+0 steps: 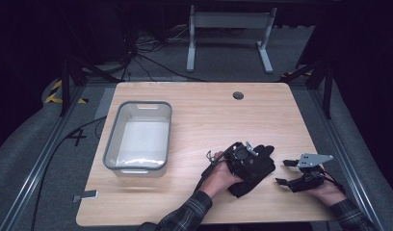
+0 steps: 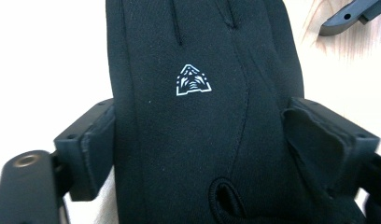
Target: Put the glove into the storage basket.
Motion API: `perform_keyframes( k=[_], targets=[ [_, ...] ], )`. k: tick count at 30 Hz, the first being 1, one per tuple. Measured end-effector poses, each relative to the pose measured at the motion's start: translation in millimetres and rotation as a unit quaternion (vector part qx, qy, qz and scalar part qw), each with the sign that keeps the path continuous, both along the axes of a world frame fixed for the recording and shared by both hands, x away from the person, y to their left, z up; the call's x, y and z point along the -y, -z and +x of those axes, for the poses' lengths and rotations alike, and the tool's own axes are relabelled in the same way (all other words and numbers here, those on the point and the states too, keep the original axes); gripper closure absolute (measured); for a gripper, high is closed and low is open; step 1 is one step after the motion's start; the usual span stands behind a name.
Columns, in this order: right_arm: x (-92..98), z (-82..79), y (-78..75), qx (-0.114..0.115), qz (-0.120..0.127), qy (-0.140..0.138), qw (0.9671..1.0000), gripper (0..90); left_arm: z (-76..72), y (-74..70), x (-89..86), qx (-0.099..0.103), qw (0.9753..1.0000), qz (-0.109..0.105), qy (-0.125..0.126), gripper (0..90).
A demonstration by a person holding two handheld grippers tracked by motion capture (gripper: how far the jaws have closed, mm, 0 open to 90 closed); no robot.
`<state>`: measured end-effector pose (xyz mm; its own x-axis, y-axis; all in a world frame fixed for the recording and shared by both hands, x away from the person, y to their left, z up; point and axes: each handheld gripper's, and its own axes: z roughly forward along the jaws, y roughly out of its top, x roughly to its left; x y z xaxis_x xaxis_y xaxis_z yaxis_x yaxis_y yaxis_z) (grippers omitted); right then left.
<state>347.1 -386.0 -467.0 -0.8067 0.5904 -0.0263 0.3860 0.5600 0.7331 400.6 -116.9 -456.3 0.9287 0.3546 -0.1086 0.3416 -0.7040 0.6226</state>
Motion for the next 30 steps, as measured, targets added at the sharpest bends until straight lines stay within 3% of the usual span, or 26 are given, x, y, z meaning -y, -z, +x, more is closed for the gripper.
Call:
perform_keyframes(
  k=[1,3,4,5,10,19,26,30],
  targets=[
    [0.0,0.0,0.0,0.000,0.000,0.000,1.0000,19.9,0.1,-0.7,-0.6,-0.001,1.0000,0.000,0.001,20.0],
    [-0.1,0.1,0.1,0.000,0.001,-0.001,1.0000,19.8,-0.1,-2.5,-1.6,-0.007,0.9999,-0.001,0.007,38.0],
    [-0.2,0.0,0.1,-0.001,0.001,-0.001,1.0000,19.7,-0.5,-3.0,-2.2,-0.013,0.9998,-0.008,0.014,38.0],
    [-0.4,0.0,0.2,-0.001,0.001,-0.001,1.0000,19.5,-0.5,-3.1,-2.7,-0.021,0.9995,-0.014,0.019,50.0],
    [-0.8,-0.1,0.2,0.000,0.001,-0.002,1.0000,19.4,2.2,-3.5,-5.2,-0.045,0.9984,-0.026,0.021,64.5],
    [-0.8,-0.1,0.2,-0.001,0.001,-0.002,1.0000,19.4,4.1,-13.9,-14.2,-0.060,0.9977,-0.027,0.015,68.0],
    [-0.8,0.0,0.2,0.000,0.001,-0.002,1.0000,19.3,3.1,-37.1,-29.1,-0.049,0.9982,-0.035,0.004,68.0],
    [-0.8,0.0,0.2,-0.001,0.001,-0.002,1.0000,19.3,6.9,-51.3,-46.2,-0.043,0.9980,-0.045,-0.013,68.0]
  ],
)
